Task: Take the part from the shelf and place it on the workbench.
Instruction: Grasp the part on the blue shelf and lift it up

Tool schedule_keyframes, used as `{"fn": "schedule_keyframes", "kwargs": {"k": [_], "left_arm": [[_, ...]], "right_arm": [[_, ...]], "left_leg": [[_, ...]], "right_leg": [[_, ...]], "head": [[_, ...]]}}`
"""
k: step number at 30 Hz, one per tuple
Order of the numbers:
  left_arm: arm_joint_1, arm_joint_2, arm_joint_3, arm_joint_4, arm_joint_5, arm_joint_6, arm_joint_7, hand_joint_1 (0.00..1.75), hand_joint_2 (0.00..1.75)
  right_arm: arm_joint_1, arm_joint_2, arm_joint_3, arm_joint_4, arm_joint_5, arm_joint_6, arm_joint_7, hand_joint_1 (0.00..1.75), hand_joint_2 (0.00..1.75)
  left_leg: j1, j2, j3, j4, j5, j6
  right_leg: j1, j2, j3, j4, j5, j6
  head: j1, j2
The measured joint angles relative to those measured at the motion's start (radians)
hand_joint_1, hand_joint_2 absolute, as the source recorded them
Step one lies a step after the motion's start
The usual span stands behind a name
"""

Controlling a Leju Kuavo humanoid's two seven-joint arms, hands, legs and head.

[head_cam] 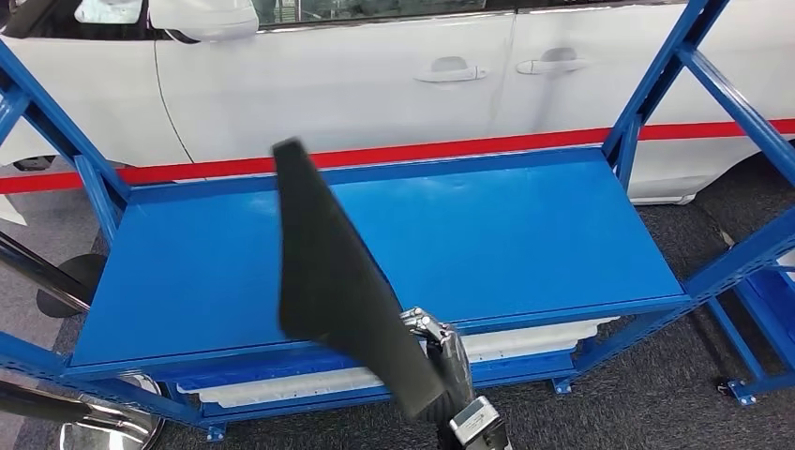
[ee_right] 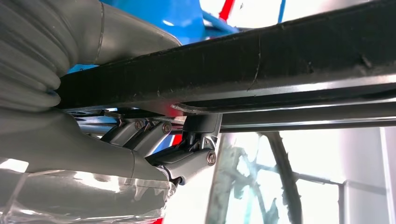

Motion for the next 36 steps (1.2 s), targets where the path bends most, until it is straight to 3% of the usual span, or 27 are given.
{"fn": "schedule_keyframes", "kwargs": {"k": [3, 4, 6, 8, 9, 10, 11, 12, 14, 15, 16, 18, 19, 20, 23, 24, 25, 26, 28, 30, 31, 33, 34, 35, 36], "left_arm": [[0.000, 0.001, 0.003, 0.000, -0.014, -0.003, -0.020, 0.00, 0.00], [0.000, 0.001, 0.005, 0.000, -0.019, -0.003, -0.024, 0.00, 0.00], [0.000, 0.005, 0.007, 0.000, -0.029, -0.003, -0.027, 0.00, 0.00], [-0.003, 0.012, 0.008, 0.000, -0.040, -0.005, -0.027, 0.00, 0.00], [-0.004, 0.016, 0.009, 0.000, -0.047, -0.007, -0.026, 0.00, 0.00], [-0.005, 0.018, 0.009, 0.000, -0.053, -0.010, -0.024, 0.00, 0.00], [-0.006, 0.019, 0.009, 0.000, -0.060, -0.012, -0.022, 0.00, 0.00], [-0.007, 0.020, 0.009, 0.000, -0.065, -0.013, -0.020, 0.00, 0.00], [-0.012, 0.021, 0.009, 0.000, -0.073, -0.013, -0.017, 0.00, 0.00], [-0.015, 0.021, 0.009, 0.000, -0.075, -0.014, -0.016, 0.00, 0.00], [-0.017, 0.021, 0.009, 0.000, -0.076, -0.014, -0.014, 0.00, 0.00], [-0.018, 0.021, 0.011, 0.000, -0.077, -0.015, -0.011, 0.00, 0.00], [-0.019, 0.021, 0.013, 0.000, -0.077, -0.016, -0.010, 0.00, 0.00], [-0.019, 0.021, 0.017, 0.000, -0.076, -0.017, -0.010, 0.00, 0.00], [-0.020, 0.020, 0.028, 0.000, -0.078, -0.017, -0.011, 0.00, 0.00], [-0.020, 0.020, 0.030, 0.000, -0.079, -0.017, -0.011, 0.00, 0.00], [-0.019, 0.020, 0.032, 0.000, -0.080, -0.016, -0.011, 0.00, 0.00], [-0.020, 0.020, 0.035, 0.000, -0.081, -0.016, -0.011, 0.00, 0.00], [-0.020, 0.020, 0.042, 0.000, -0.081, -0.016, -0.011, 0.00, 0.00], [-0.019, 0.019, 0.048, 0.000, -0.081, -0.016, -0.011, 0.00, 0.00], [-0.019, 0.019, 0.050, 0.000, -0.081, -0.016, -0.011, 0.00, 0.00], [-0.018, 0.019, 0.052, 0.000, -0.081, -0.016, -0.011, 0.00, 0.00], [-0.017, 0.019, 0.053, 0.000, -0.081, -0.016, -0.011, 0.00, 0.00], [-0.016, 0.019, 0.054, 0.000, -0.080, -0.016, -0.011, 0.00, 0.00], [-0.015, 0.018, 0.055, 0.000, -0.080, -0.016, -0.011, 0.00, 0.00]], "right_arm": [[0.018, 0.000, -0.001, 0.006, 0.077, -0.009, -0.008, 1.75, 1.75], [0.022, 0.000, -0.001, 0.010, 0.100, -0.014, -0.009, 1.75, 1.75], [0.028, 0.000, -0.001, 0.018, 0.136, -0.028, -0.015, 1.75, 1.75], [0.037, -0.003, -0.001, 0.024, 0.156, -0.052, -0.025, 1.75, 1.75], [0.042, -0.005, -0.001, 0.027, 0.162, -0.065, -0.030, 1.75, 1.75], [0.046, -0.008, -0.001, 0.030, 0.165, -0.078, -0.033, 1.75, 1.75], [0.051, -0.010, -0.002, 0.031, 0.167, -0.088, -0.035, 1.75, 1.75], [0.054, -0.012, -0.002, 0.031, 0.168, -0.095, -0.035, 1.75, 1.75], [0.060, -0.015, -0.002, 0.031, 0.172, -0.105, -0.034, 1.75, 1.75], [0.063, -0.016, -0.002, 0.031, 0.173, -0.111, -0.033, 1.75, 1.75], [0.066, -0.018, -0.002, 0.031, 0.173, -0.116, -0.032, 1.75, 1.75], [0.074, -0.023, -0.003, 0.032, 0.173, -0.129, -0.031, 1.75, 1.75], [0.079, -0.026, -0.004, 0.032, 0.171, -0.136, -0.031, 1.75, 1.75], [0.084, -0.029, -0.004, 0.033, 0.169, -0.143, -0.031, 1.75, 1.75], [0.098, -0.037, -0.006, 0.042, 0.155, -0.161, -0.032, 1.75, 1.75], [0.102, -0.039, -0.006, 0.046, 0.150, -0.166, -0.032, 1.75, 1.75], [0.107, -0.041, -0.007, 0.051, 0.146, -0.171, -0.033, 1.75, 1.75], [0.111, -0.043, -0.008, 0.056, 0.142, -0.174, -0.033, 1.75, 1.75], [0.117, -0.046, -0.010, 0.064, 0.134, -0.178, -0.034, 1.75, 1.75], [0.121, -0.046, -0.013, 0.067, 0.130, -0.180, -0.036, 1.75, 1.75], [0.123, -0.046, -0.014, 0.068, 0.130, -0.181, -0.036, 1.75, 1.75], [0.126, -0.046, -0.017, 0.070, 0.129, -0.183, -0.037, 1.75, 1.75], [0.127, -0.046, -0.018, 0.072, 0.128, -0.183, -0.038, 1.75, 1.75], [0.128, -0.046, -0.019, 0.073, 0.128, -0.183, -0.038, 1.75, 1.75], [0.128, -0.046, -0.019, 0.074, 0.128, -0.183, -0.038, 1.75, 1.75]], "left_leg": [[0.003, -0.002, -0.003, -0.005, 0.017, -0.022], [0.005, -0.003, -0.010, 0.004, 0.002, -0.027], [0.007, -0.004, -0.035, 0.078, -0.085, -0.033], [0.006, -0.003, -0.059, 0.204, -0.178, -0.038], [0.006, -0.003, -0.060, 0.252, -0.192, -0.039], [0.006, -0.003, -0.048, 0.273, -0.184, -0.039], [0.006, -0.003, -0.018, 0.258, -0.160, -0.038], [0.006, -0.003, 0.029, 0.208, -0.135, -0.035], [0.002, -0.004, 0.135, 0.065, -0.130, -0.025], [-0.001, -0.005, 0.167, 0.014, -0.140, -0.020], [-0.005, -0.005, 0.181, -0.014, -0.150, -0.014], [-0.005, -0.003, 0.173, -0.024, -0.138, 0.000], [-0.003, 0.000, 0.167, -0.028, -0.127, 0.008], [-0.001, 0.003, 0.159, -0.032, -0.115, 0.017], [0.001, 0.007, 0.120, -0.033, -0.081, 0.030], [0.000, 0.008, 0.104, -0.031, -0.070, 0.028], [0.000, 0.009, 0.089, -0.029, -0.060, 0.026], [0.000, 0.009, 0.074, -0.025, -0.051, 0.024], [-0.001, 0.009, 0.047, -0.016, -0.036, 0.016], [-0.003, 0.008, 0.033, -0.008, -0.022, 0.005], [-0.004, 0.008, 0.031, -0.007, -0.014, -0.002], [-0.002, 0.008, 0.028, -0.009, -0.004, -0.016], [0.000, 0.007, 0.022, -0.001, -0.017, -0.021], [0.002, 0.006, 0.012, 0.022, -0.048, -0.026], [0.004, 0.006, -0.003, 0.065, -0.098, -0.030]], "right_leg": [[0.004, -0.001, -0.007, -0.016, 0.017, -0.020], [0.003, -0.002, -0.016, -0.017, 0.028, -0.029], [0.001, -0.006, -0.039, -0.022, 0.052, -0.044], [0.004, -0.008, -0.067, -0.019, 0.073, -0.049], [0.006, -0.009, -0.082, -0.017, 0.083, -0.049], [0.008, -0.010, -0.097, -0.013, 0.091, -0.049], [0.008, -0.010, -0.112, -0.007, 0.099, -0.047], [0.008, -0.010, -0.126, -0.001, 0.105, -0.045], [0.010, -0.010, -0.147, 0.012, 0.116, -0.038], [0.011, -0.011, -0.152, 0.017, 0.121, -0.032], [0.011, -0.012, -0.155, 0.018, 0.128, -0.026], [0.008, -0.011, -0.158, 0.018, 0.139, -0.012], [0.007, -0.008, -0.163, 0.025, 0.128, -0.006], [0.007, -0.006, -0.173, 0.048, 0.099, 0.000], [0.002, -0.004, -0.216, 0.206, -0.039, 0.011], [0.001, -0.004, -0.221, 0.254, -0.055, 0.014], [-0.001, -0.004, -0.213, 0.275, -0.046, 0.015], [-0.003, -0.004, -0.188, 0.263, -0.020, 0.015], [-0.004, -0.004, -0.091, 0.145, 0.022, 0.011], [0.000, -0.003, -0.006, 0.017, 0.015, 0.002], [0.003, -0.003, 0.011, -0.012, 0.007, -0.004], [0.004, -0.005, 0.003, -0.021, 0.018, -0.019], [0.004, -0.007, -0.005, -0.022, 0.028, -0.029], [0.002, -0.008, -0.016, -0.024, 0.040, -0.038], [0.002, -0.010, -0.030, -0.025, 0.053, -0.045]], "head": [[0.000, 0.000], [0.000, 0.000], [0.000, 0.000], [0.000, 0.000], [0.000, 0.000], [0.000, 0.000], [0.000, 0.000], [0.000, 0.000], [0.000, 0.000], [0.000, 0.000], [0.000, 0.000], [0.000, 0.000], [0.000, 0.000], [0.000, 0.000], [0.000, 0.000], [0.000, 0.000], [0.000, 0.000], [0.000, 0.000], [0.000, 0.000], [0.000, 0.000], [0.000, 0.000], [0.000, 0.000], [0.000, 0.000], [0.000, 0.000], [0.000, 0.000]]}}
